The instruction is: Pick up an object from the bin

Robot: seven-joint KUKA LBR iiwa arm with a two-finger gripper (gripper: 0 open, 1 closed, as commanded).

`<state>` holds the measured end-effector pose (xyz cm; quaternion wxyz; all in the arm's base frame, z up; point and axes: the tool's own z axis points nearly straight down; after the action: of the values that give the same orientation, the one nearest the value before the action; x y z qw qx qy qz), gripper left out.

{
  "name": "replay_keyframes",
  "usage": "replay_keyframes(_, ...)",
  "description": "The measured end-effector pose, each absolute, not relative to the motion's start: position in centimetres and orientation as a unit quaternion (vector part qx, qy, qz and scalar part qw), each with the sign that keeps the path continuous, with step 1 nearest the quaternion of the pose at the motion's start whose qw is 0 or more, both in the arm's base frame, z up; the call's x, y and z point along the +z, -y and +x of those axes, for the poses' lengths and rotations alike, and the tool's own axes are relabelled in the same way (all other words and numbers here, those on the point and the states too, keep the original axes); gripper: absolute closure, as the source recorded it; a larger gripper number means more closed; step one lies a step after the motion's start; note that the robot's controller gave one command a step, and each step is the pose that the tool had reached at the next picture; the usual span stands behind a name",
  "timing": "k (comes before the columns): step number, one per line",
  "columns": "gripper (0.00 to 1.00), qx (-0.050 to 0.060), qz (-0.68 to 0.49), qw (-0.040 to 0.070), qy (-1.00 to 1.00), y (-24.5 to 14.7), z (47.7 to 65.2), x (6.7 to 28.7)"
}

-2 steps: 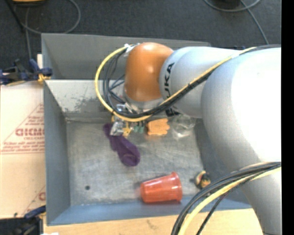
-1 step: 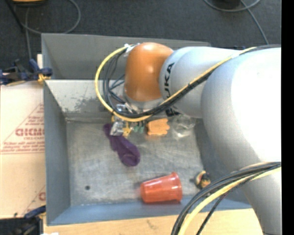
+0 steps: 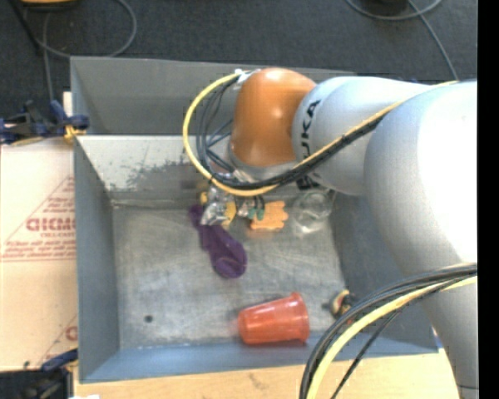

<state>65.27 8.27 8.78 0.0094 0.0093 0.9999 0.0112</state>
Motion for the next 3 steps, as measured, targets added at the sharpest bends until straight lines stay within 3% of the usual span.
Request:
replay_keyframes(1,1.0,0.004,0.009,0.008,-1.0,-7.66,65.17,8.76)
replay_keyframes(3,1.0,0.005,0.01,0.008,-1.0,-7.7,65.19,8.75)
